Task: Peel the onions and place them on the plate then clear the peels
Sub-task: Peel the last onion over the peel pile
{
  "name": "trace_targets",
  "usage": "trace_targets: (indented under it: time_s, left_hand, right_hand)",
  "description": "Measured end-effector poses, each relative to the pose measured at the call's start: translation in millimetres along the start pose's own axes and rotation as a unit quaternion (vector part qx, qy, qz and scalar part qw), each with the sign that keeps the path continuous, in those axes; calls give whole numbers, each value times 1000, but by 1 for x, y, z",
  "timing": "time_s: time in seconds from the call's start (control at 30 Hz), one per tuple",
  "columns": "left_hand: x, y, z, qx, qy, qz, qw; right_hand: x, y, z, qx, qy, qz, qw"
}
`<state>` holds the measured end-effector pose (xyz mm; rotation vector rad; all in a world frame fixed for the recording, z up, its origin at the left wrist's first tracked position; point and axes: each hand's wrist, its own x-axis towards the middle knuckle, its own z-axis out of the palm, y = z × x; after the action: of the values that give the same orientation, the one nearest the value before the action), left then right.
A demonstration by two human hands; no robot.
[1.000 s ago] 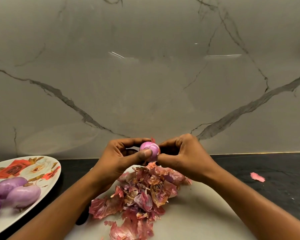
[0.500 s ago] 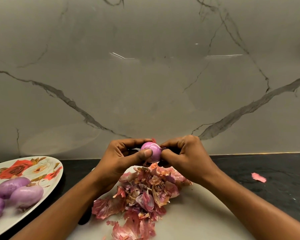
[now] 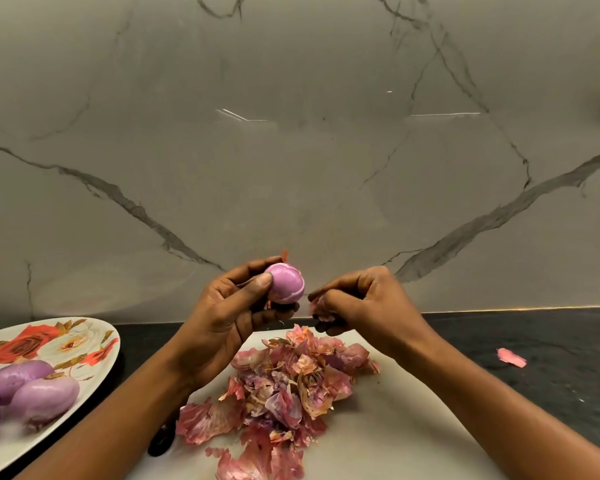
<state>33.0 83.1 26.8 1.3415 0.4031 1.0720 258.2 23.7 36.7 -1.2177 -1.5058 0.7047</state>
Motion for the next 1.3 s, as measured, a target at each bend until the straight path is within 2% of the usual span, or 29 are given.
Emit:
trace_targets:
  time_s: [0.17, 0.3, 0.57, 0.87, 1.13, 1.3]
  left_hand:
    - [0, -4, 3, 52, 29, 5, 998]
    - [0, -5, 1, 60, 12, 3, 998]
    - [-3, -3, 7, 145, 16, 16, 989]
    - [-5, -5, 9, 232, 36, 62, 970]
    - [-8, -3, 10, 205, 14, 65, 977]
    - [-8, -1, 10, 132, 1, 43, 990]
  right_hand:
    - [-1, 3, 3, -19, -49, -26, 998]
    - [-1, 3, 3, 7, -67, -25, 997]
    - [-2, 2, 3, 12, -36, -37, 999]
    - [-8, 1, 5, -126, -18, -123, 984]
    - [-5, 7, 3, -179, 13, -166, 970]
    - [-3, 6, 2, -93, 19, -123, 988]
